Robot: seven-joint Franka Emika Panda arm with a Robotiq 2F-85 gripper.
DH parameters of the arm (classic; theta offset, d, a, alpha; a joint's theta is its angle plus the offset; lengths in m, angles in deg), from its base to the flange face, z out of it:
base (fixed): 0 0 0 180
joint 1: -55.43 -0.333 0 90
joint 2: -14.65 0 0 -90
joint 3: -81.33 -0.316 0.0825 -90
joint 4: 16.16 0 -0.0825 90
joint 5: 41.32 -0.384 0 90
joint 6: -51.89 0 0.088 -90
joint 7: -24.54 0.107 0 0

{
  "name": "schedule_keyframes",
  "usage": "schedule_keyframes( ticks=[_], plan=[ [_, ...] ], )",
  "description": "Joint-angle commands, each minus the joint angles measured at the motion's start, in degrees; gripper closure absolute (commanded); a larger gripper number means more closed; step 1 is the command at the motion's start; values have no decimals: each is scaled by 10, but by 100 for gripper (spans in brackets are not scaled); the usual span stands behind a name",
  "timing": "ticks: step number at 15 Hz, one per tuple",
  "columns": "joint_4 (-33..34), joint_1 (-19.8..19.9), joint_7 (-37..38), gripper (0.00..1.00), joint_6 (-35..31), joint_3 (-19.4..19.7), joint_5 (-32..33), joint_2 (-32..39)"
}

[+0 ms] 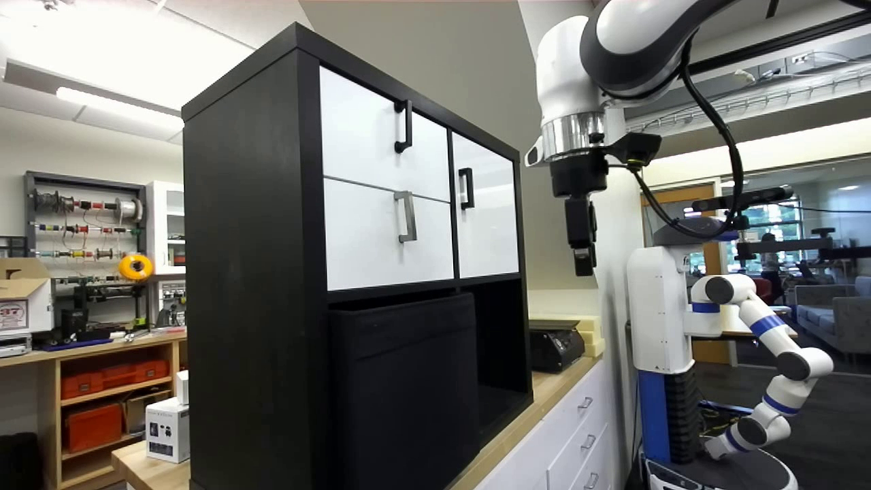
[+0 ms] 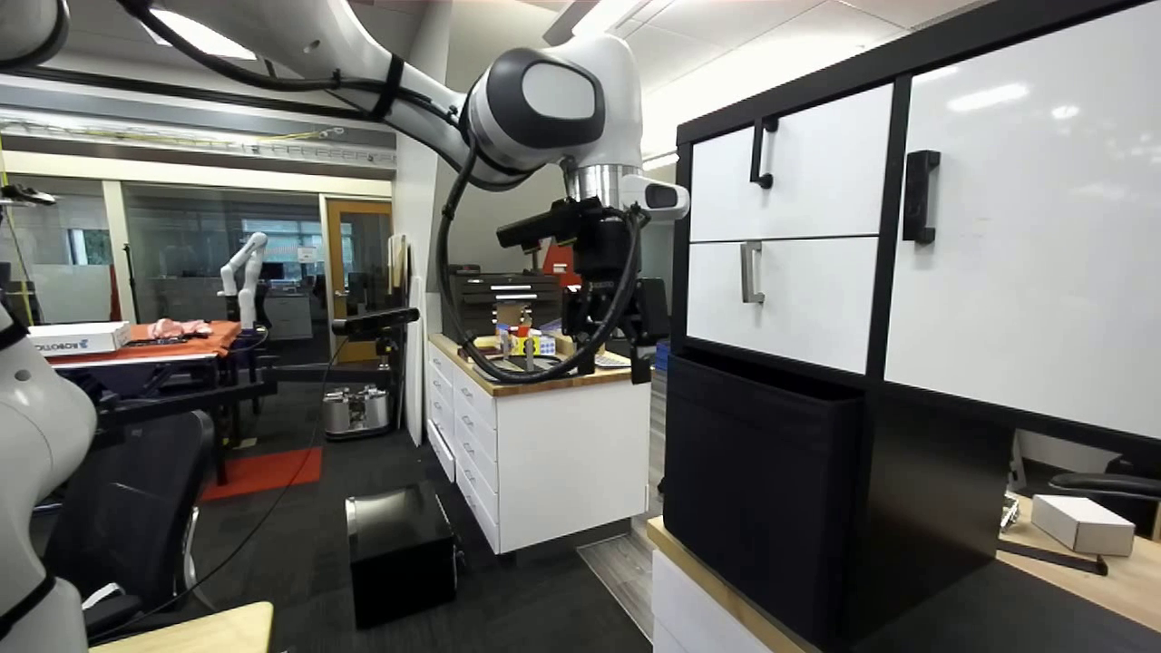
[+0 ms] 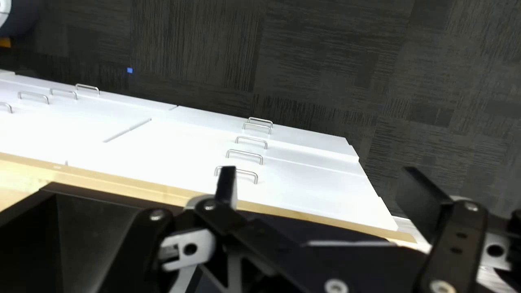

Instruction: Pull the basket out of the black and white cabinet

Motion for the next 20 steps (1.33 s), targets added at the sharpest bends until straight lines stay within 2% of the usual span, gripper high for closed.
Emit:
schedule_keyframes(
  ticks=[1,6,13,16,20],
  plan=[
    [42,-4,-35,0,-41,-1,-6,45],
    [97,-3,-97,0,-96,-5,2,115],
    [171,4,-233,0,-152,-15,3,191],
    [182,9,-290,0,-177,-19,-2,201],
    [158,18,-397,0,-242,-23,-22,190]
  ],
)
